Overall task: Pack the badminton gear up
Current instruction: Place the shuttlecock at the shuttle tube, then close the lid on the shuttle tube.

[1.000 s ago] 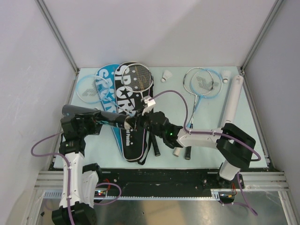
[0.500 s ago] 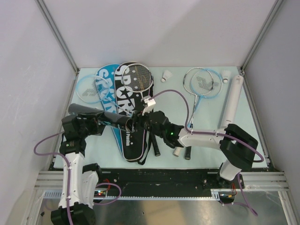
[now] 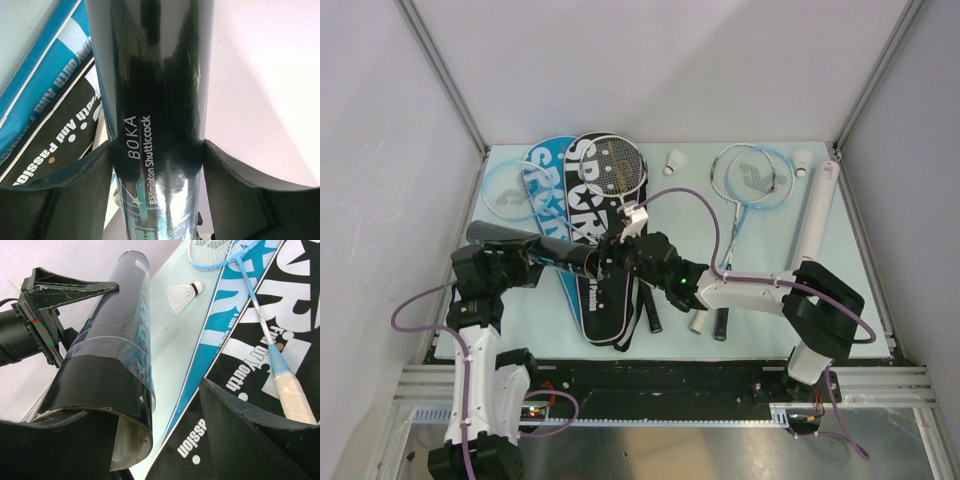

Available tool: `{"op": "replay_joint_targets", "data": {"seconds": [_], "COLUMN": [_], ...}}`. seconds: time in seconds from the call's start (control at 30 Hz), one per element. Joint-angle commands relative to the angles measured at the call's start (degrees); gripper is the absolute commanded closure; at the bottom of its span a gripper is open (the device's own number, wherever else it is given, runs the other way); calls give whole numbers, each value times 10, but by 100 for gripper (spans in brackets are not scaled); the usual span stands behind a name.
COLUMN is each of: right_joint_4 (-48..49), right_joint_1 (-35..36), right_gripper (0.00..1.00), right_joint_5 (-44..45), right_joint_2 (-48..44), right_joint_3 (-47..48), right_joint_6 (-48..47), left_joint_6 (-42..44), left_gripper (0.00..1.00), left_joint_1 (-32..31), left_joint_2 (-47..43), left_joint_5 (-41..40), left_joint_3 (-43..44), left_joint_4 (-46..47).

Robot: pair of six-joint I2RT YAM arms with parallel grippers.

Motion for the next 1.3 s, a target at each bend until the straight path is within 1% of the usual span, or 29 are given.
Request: {"op": "replay_joint_targets", "data": {"seconds": [0.0,0.17,0.3,0.4,0.43,0.67,0.73,0.87,0.97,1.1,1.17,1.27], "right_joint_4": [41,51,29,-3,-13,-63,-78,-101,-106,-162,-204,-266], "right_joint_1": [12,19,19,19,18,-2,-5,-12,-27,-69,-99,-140], "right_gripper": [31,29,22,13,12,11,12,13,18,26,31,40], "right_joint_5": [10,22,25,19,14,-43,-76,-131,-140,-104,-90,-42], "right_joint_2": [35,49,37,8,-4,-107,-127,-159,-187,-207,-203,-193], "right_joint_3": [54,62,62,54,48,-11,-15,-19,-39,-54,-56,-58], "right_joint_6": [0,-2,-9,-22,-26,-29,-36,-37,-18,0,9,17], "left_joint_6": [2,-1,4,10,11,29,35,44,57,74,87,105], "left_gripper": [72,72,73,73,73,74,74,74,74,74,74,75], "left_joint_1": [-24,-29,-29,-29,-30,-29,-29,-30,-30,-30,-29,-29], "left_joint_2": [-16,-20,-22,-20,-18,-14,-15,-11,-8,-12,-15,-16], "left_joint_5": [45,47,37,19,15,-25,-39,-56,-67,-84,-93,-100], "left_joint_3": [30,34,32,27,25,19,17,13,13,11,11,10], "left_joint_4": [25,24,24,24,24,24,24,24,24,24,24,25]}}
